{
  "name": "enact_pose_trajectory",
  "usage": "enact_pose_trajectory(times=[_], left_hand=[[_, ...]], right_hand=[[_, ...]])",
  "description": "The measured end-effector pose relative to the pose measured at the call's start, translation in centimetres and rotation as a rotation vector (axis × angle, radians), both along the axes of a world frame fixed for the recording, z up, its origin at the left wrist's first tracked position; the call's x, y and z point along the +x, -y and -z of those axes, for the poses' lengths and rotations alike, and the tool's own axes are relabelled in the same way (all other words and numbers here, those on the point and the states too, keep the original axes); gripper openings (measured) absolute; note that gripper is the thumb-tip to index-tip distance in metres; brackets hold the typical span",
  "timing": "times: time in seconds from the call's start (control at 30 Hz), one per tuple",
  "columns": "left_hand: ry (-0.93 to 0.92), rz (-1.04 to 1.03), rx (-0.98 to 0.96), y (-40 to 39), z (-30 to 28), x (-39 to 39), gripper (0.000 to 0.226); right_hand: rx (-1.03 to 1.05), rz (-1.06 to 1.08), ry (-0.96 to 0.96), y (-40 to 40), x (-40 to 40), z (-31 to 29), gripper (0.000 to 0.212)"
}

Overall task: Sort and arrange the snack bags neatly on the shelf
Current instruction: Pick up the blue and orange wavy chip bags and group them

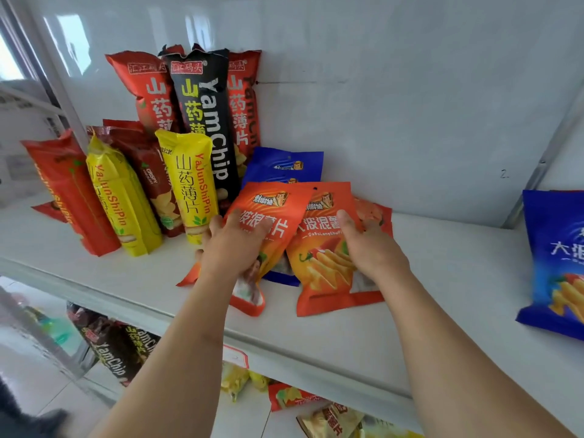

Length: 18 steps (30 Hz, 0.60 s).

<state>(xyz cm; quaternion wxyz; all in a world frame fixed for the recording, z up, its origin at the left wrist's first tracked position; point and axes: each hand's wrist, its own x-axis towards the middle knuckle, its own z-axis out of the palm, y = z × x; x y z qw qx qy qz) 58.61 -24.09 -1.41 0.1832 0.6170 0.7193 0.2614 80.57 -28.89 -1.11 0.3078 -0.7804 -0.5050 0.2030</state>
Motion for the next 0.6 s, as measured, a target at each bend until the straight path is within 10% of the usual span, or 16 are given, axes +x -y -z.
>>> enact_pose_trajectory(times=[0.37, 0.6], left_hand=[[-0.118, 0.057, 0.132, -0.2, 0.1, 0.2, 0.093], [0.023, 0.241, 0.057, -0.5, -0.2, 0.7, 0.069]], right_hand=[[0.099, 0.189, -0.298, 0.0, -5.1, 0.1, 0.126], [0.193, 0.256, -0.449, -0.4, -5.9, 0.5, 0.081]])
